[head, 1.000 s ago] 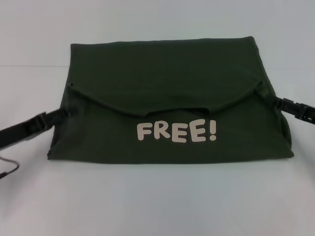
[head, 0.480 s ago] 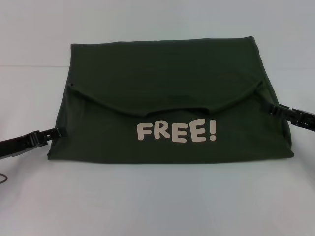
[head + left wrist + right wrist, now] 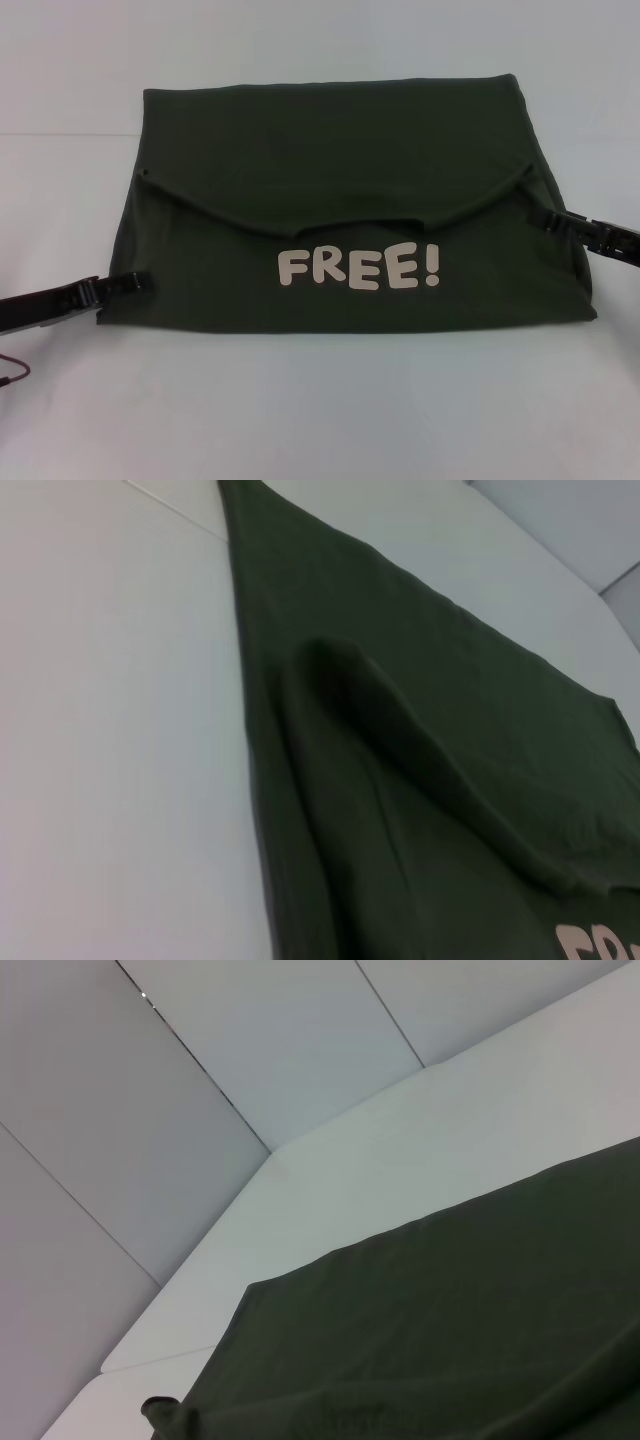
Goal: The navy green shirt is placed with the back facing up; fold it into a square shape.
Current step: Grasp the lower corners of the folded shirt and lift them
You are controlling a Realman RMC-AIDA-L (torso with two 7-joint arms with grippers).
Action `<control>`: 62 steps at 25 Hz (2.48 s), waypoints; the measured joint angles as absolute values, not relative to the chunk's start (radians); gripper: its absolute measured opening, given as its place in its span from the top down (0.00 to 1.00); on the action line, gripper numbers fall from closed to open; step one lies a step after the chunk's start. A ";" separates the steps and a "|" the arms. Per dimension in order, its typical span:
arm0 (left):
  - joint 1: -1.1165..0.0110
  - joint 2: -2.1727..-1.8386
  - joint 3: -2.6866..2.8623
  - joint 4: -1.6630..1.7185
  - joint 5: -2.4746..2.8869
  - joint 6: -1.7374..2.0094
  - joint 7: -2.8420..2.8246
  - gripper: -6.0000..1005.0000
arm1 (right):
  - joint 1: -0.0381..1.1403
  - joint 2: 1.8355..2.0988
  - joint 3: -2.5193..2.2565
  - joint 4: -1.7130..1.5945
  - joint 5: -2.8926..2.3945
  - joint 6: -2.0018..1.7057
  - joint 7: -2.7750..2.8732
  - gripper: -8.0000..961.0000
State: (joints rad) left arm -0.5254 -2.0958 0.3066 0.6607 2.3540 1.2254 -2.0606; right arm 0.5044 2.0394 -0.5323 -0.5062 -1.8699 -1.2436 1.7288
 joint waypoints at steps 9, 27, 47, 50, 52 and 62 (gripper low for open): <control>-0.531 -2.096 0.354 0.656 2.357 1.240 -2.063 0.15 | 0.508 2.043 -0.530 -0.506 -1.869 -1.238 1.729 0.02; -0.540 -2.100 0.384 0.678 2.388 1.245 -2.092 0.49 | 0.500 2.043 -0.532 -0.506 -1.870 -1.244 1.737 0.02; -0.548 -2.096 0.385 0.678 2.410 1.268 -2.085 0.95 | 0.645 1.839 -0.668 -0.694 -2.331 -1.440 2.564 0.03; -0.549 -2.096 0.392 0.678 2.410 1.269 -2.084 0.95 | 0.690 1.833 -0.673 -0.687 -2.407 -1.440 2.595 0.03; -0.550 -2.096 0.395 0.678 2.410 1.269 -2.083 0.95 | 0.715 1.842 -0.679 -0.677 -2.471 -1.424 2.605 0.03; -0.560 -2.093 0.397 0.673 2.410 1.270 -2.083 0.95 | 0.745 1.880 -0.705 -0.610 -2.569 -1.308 2.601 0.04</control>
State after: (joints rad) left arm -0.5603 -2.0933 0.3973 0.6731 2.4099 1.2702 -2.0832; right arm 0.7454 1.8802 -0.7050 -0.6097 -2.5689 -1.3084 2.6007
